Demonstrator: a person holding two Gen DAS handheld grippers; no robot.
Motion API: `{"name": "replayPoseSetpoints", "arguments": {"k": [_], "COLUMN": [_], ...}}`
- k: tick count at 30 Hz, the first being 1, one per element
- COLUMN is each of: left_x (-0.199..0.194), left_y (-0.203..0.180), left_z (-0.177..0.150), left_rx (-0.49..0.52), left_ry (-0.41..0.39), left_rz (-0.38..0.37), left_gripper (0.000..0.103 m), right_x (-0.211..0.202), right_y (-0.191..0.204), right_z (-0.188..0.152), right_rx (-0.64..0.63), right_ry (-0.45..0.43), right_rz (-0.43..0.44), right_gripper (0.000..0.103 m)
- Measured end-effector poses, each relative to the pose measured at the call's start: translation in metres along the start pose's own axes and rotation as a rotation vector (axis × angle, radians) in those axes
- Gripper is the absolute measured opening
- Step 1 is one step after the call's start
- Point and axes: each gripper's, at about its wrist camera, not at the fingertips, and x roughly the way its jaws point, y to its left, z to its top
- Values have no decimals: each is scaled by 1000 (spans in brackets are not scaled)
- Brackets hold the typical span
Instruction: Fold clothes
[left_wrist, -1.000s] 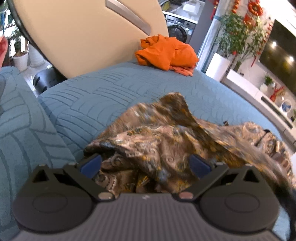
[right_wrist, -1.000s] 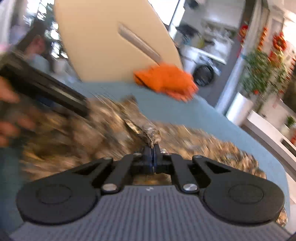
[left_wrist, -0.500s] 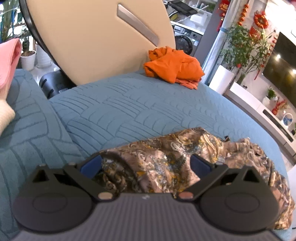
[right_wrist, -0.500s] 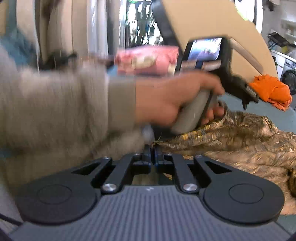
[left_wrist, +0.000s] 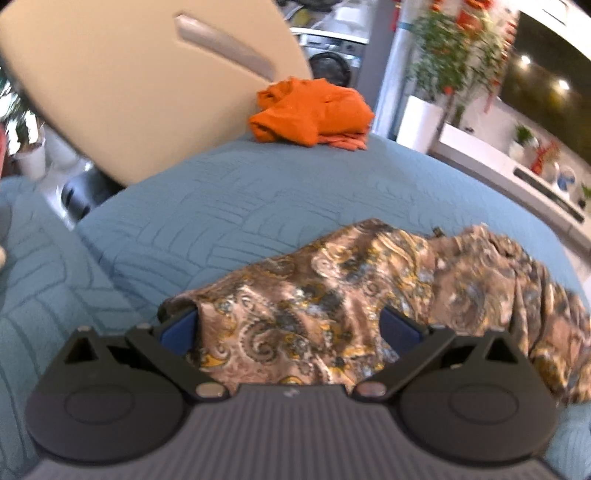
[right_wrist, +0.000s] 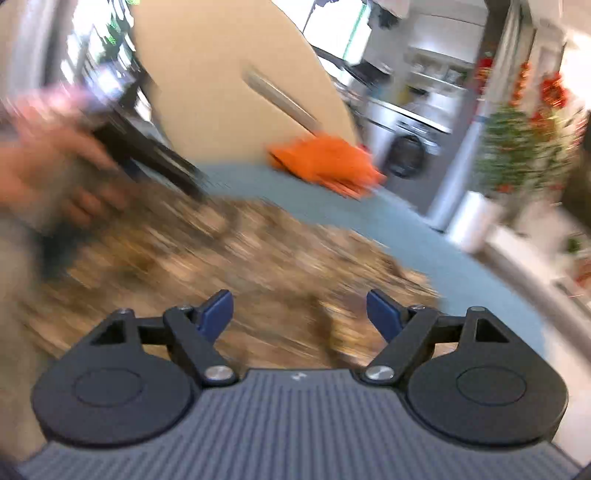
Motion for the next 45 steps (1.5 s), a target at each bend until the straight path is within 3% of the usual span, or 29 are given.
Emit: {"name": "replayPoseSetpoints", "arguments": {"k": [5, 6, 7, 8, 9, 13, 17, 20, 21, 22, 25, 27, 30, 32, 33, 34, 37, 38, 42, 45], "left_x": [4, 4, 4, 5, 6, 9, 12, 14, 14, 14, 15, 15, 17, 17, 17, 17, 15, 14, 10, 10], "left_y": [-2, -1, 0, 1, 2, 3, 3, 3, 3, 4, 4, 5, 5, 3, 2, 1, -1, -1, 2, 0], "left_z": [-3, -3, -4, -4, -4, -5, -5, -5, -5, -5, -6, -6, -5, -5, -6, -6, -7, -7, -8, -9], "left_rx": [-6, -13, -21, -26, -30, -38, -34, -33, -34, -35, -39, -47, -55, -46, -40, -32, -19, -18, -35, -47], "left_ry": [22, 26, 30, 33, 35, 41, 43, 48, 48, 49, 49, 50, 62, 66, 66, 65, 63, 61, 58, 70], "left_rz": [-9, -10, -11, -13, -14, -18, -21, -20, -20, -20, -20, -24, -40, -44, -44, -45, -49, -51, -118, -196], "left_gripper": [103, 103, 103, 103, 103, 103, 103, 103, 103, 103, 103, 103, 103, 103, 103, 103, 103, 103, 103, 103], "right_x": [56, 66, 73, 79, 81, 74, 70, 80, 92, 102, 111, 85, 39, 13, 5, -1, 3, 8, 28, 41], "right_y": [5, 3, -1, -8, -26, -95, -151, -194, -205, -214, -230, -225, -189, -147, -130, -106, -57, -48, -35, -31], "right_z": [-29, -34, -35, -35, -33, -22, -15, -25, -34, -43, -74, -79, -69, -59, -56, -53, -61, -67, -91, -93], "right_rx": [-134, -146, -129, -99, -17, 220, 287, 429, 464, 496, 685, 765, 729, 636, 613, 598, 731, 799, 1010, 1064], "right_ry": [106, 128, 144, 160, 172, 125, 93, 143, 219, 289, 419, 305, 92, -17, -31, -31, 60, 92, 108, 115], "right_rz": [-56, -70, -85, -102, -130, -254, -420, -497, -480, -461, -310, -352, -414, -319, -254, -150, 106, 142, 189, 241], "right_gripper": [81, 73, 48, 30, 3, 6, 6, 10, 15, 29, 34, 34, 37, 53, 73, 82, 81, 81, 81, 70]}}
